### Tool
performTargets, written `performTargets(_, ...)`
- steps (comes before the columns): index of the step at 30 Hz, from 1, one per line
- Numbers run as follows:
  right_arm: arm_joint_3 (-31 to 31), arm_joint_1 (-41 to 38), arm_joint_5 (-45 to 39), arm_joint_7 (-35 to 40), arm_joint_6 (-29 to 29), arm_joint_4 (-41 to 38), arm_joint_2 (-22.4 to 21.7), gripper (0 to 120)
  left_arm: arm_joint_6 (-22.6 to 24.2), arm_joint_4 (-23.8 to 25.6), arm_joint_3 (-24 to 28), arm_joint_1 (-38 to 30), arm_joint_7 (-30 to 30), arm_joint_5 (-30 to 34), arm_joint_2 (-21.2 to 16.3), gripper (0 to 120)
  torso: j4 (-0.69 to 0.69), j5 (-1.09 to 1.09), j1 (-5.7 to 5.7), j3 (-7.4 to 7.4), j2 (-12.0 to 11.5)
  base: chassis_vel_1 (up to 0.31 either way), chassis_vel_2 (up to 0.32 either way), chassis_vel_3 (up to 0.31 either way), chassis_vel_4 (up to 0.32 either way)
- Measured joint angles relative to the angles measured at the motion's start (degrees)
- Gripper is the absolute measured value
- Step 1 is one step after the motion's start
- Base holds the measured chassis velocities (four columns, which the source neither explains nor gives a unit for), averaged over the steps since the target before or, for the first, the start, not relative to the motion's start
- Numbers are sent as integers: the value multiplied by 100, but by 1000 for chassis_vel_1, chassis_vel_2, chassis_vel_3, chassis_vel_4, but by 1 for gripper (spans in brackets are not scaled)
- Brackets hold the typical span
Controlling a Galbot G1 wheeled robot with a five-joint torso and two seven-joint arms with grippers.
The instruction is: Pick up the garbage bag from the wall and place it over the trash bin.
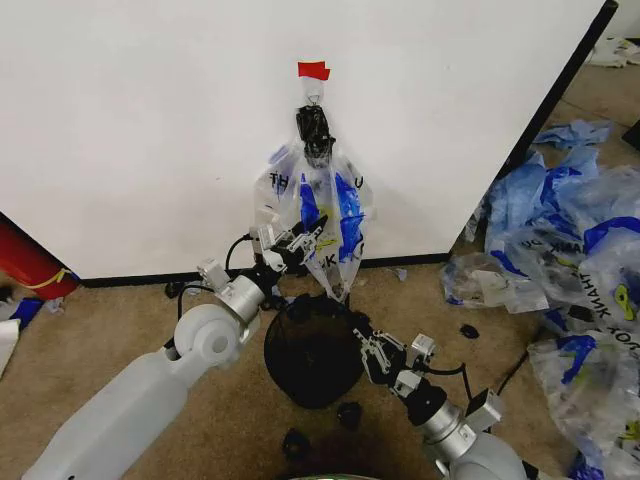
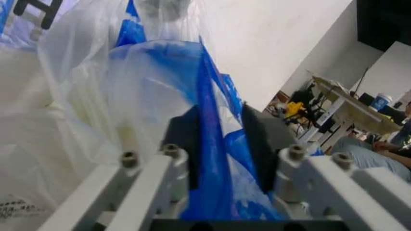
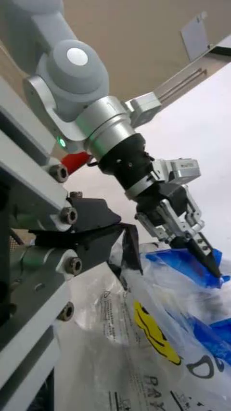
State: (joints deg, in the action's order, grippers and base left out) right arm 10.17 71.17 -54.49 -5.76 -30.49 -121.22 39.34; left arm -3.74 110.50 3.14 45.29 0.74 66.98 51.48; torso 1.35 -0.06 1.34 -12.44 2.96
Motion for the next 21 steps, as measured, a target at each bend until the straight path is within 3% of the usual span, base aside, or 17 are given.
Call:
performTargets(5, 14, -19, 0, 2, -8, 19, 16, 0, -6, -22, 5, 17, 6, -24, 12, 2, 0, 0, 0, 0, 0, 0, 0, 0, 0)
performTargets(15, -35, 46, -19, -2, -66, 27, 36, 0, -42, 122, -137, 181, -4, -75, 21, 0, 0, -1, 0, 0, 0, 0, 0, 0, 0)
performTargets(21, -190, 180, -56, -28, -103, -10, 50, 0, -77, 456, -511, 450, -39, -40, -168, 0, 0, 0, 0, 0, 0, 0, 0, 0, 0)
